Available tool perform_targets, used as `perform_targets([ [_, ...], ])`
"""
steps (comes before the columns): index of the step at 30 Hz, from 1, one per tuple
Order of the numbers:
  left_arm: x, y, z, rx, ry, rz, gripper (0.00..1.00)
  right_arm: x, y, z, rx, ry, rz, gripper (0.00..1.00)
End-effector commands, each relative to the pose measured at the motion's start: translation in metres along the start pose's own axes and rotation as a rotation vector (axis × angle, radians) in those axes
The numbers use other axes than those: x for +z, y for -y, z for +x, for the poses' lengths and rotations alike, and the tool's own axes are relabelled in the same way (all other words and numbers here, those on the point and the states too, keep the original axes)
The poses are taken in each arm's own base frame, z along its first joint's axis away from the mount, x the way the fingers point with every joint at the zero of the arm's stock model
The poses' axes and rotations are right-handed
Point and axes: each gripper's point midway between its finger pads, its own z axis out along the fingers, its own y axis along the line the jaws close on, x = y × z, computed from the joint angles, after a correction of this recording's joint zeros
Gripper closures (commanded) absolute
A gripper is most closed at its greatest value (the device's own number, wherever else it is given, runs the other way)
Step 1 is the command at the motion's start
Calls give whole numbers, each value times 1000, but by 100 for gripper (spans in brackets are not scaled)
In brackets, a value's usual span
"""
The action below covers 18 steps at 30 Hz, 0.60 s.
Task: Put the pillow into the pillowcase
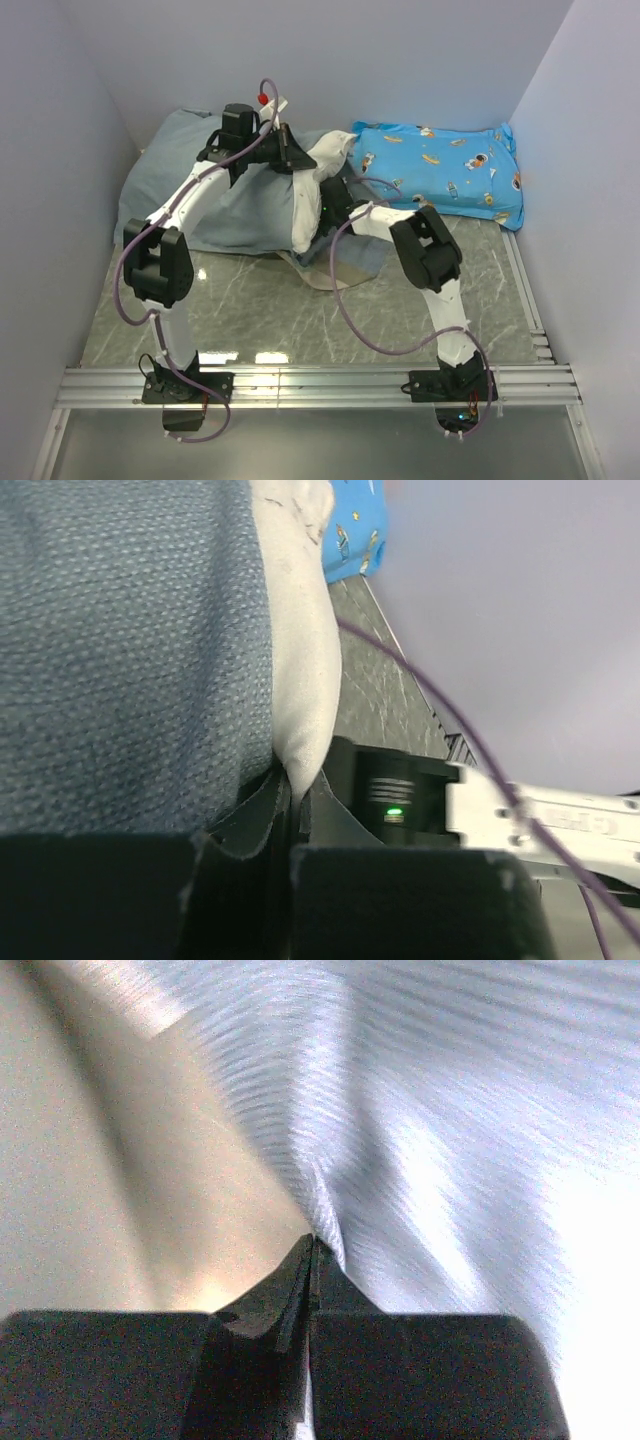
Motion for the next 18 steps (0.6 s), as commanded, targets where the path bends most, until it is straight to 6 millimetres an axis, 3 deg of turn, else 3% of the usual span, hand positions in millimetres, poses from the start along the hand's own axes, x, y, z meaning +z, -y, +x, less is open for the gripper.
perform_targets([
  [1, -25, 19, -25, 46, 92, -18, 100, -58, 66, -20, -187, 56, 299, 100],
  [3, -28, 15, -27, 47, 105, -43, 100, -74, 99, -32, -220, 39, 393, 100],
  [4, -29, 15, -29, 56, 119, -43, 100, -89, 119, -52, -211, 74, 439, 100],
  [7, -31, 15, -28, 57, 125, -51, 100, -117, 146, -74, -285, 78, 535, 100],
  [10, -30, 13, -24, 55, 109, -51, 100, -137, 165, -81, -355, 70, 571, 100],
  [14, -27, 9, -15, 47, 90, -44, 100, -135, 148, -84, -400, 65, 489, 100],
  [18, -19, -6, 6, 23, 51, -64, 100, -132, 129, -86, -431, 69, 443, 99],
])
